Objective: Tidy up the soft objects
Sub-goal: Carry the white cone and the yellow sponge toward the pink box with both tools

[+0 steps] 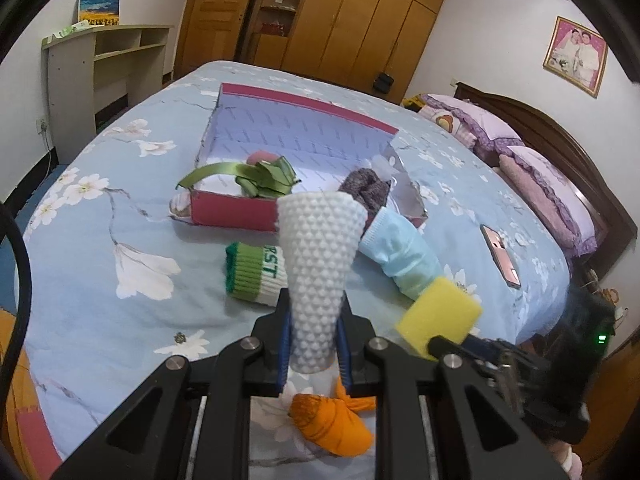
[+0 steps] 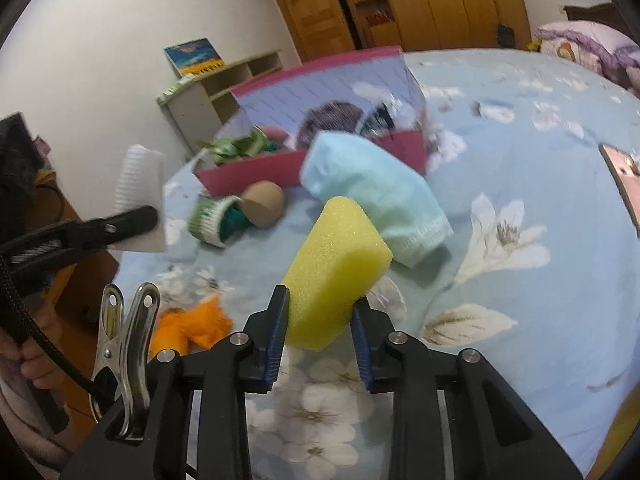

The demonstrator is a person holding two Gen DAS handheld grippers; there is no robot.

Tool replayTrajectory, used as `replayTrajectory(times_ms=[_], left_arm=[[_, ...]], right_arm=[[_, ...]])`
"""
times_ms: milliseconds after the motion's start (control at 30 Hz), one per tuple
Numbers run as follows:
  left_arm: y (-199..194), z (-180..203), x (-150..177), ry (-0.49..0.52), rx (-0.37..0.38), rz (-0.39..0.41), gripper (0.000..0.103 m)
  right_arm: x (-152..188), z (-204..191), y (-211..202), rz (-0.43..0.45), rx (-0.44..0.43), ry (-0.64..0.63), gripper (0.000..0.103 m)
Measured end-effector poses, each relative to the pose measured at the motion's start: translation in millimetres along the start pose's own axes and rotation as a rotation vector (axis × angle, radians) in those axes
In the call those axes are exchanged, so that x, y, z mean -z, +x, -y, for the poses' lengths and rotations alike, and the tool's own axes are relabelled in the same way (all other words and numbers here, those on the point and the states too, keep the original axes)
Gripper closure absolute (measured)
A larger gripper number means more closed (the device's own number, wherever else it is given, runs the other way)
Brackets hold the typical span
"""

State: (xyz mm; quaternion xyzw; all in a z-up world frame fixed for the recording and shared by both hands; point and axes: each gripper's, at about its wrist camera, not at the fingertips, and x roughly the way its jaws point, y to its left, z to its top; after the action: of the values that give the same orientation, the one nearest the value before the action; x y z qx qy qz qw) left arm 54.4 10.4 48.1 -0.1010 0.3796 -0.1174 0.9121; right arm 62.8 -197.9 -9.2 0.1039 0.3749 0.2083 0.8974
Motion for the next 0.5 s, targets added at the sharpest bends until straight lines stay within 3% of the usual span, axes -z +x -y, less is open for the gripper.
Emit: replayTrajectory(times_ms=[500], left_arm=[[0, -11, -31, 0.032, -0.051, 0.052, 0.083]], right_arm=[[-43, -17, -12, 0.076, 0.062, -0.111, 0.072]])
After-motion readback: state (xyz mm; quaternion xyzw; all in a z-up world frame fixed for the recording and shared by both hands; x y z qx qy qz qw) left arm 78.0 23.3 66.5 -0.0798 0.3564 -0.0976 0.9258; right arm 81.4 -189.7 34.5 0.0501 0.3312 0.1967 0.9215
